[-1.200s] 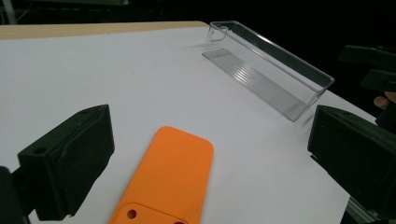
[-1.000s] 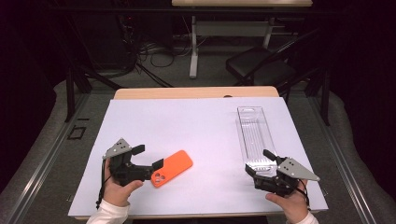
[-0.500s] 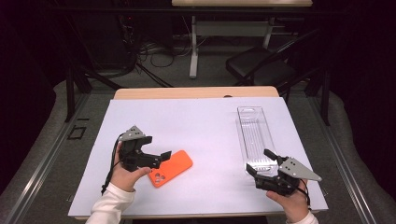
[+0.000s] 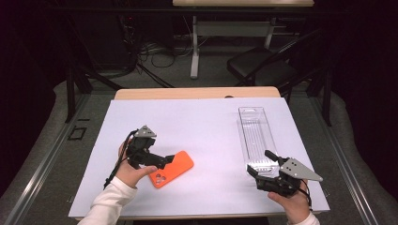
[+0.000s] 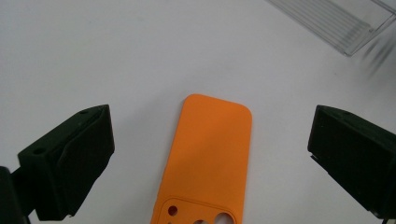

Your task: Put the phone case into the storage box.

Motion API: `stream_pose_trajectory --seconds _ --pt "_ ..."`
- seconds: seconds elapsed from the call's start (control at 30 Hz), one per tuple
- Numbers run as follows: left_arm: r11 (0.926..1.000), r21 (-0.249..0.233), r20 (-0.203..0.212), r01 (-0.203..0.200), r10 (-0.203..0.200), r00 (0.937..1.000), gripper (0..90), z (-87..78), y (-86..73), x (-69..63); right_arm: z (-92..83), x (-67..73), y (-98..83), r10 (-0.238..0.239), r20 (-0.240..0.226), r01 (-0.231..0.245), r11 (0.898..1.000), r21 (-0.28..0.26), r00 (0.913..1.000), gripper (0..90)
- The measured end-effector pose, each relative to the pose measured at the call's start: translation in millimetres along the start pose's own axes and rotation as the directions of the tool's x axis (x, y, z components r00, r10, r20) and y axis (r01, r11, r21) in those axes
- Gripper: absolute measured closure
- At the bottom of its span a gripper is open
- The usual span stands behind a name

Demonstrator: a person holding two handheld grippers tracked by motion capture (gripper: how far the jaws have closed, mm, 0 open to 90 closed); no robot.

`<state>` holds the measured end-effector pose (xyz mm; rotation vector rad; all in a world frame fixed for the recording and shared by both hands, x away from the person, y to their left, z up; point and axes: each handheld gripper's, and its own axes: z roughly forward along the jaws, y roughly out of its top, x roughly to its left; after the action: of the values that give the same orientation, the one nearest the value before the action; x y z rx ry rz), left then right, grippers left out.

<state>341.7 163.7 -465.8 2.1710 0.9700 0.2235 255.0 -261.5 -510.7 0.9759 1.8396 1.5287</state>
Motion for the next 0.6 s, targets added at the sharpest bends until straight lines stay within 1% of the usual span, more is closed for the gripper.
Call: stream_pose_trajectory --seconds 0.03,0.07,0.17,0.2,0.3,0.4,0.57,0.6 --pt "1.0000 0.007 -0.004 -0.006 0.006 1.0000 0.6 0.5 -0.1 0.1 0.2 0.0 0.0 0.000 0.000 0.000 1.000 0.003 1.0000 14.9" --pt "0.9996 0.024 -0.004 -0.012 0.012 0.9999 0.6 1.3 0.0 0.2 0.3 -0.1 0.1 -0.002 0.000 0.002 1.000 0.007 1.0000 14.9" --pt "0.9987 0.045 -0.003 -0.024 0.024 0.9997 0.6 3.6 -0.6 -0.3 1.2 0.3 0.0 -0.009 -0.001 0.009 1.000 0.019 1.0000 14.9" --pt "0.9981 0.054 0.003 -0.028 0.028 0.9996 0.6 4.9 -1.0 -0.7 1.4 0.2 0.0 -0.011 0.000 0.011 1.000 0.019 0.9999 14.9" --pt "0.9966 0.073 0.002 -0.038 0.038 0.9993 0.8 8.7 -2.2 -1.2 1.3 0.1 0.1 -0.008 -0.001 0.008 1.000 0.019 1.0000 14.9" --pt "0.9956 0.086 0.010 -0.038 0.037 0.9993 1.2 14.1 -4.4 -1.5 1.4 -0.9 0.4 0.008 -0.010 -0.008 1.000 0.019 0.9999 15.0" --pt "0.9935 0.107 0.027 -0.039 0.036 0.9990 2.2 23.7 -7.8 -1.6 2.2 -1.7 0.2 0.008 -0.014 -0.008 1.000 0.029 0.9999 15.0" --pt "0.9929 0.110 0.028 -0.045 0.042 0.9987 2.8 25.4 -8.4 -1.2 2.2 -1.7 0.2 0.009 -0.015 -0.009 0.999 0.031 0.9998 15.1"
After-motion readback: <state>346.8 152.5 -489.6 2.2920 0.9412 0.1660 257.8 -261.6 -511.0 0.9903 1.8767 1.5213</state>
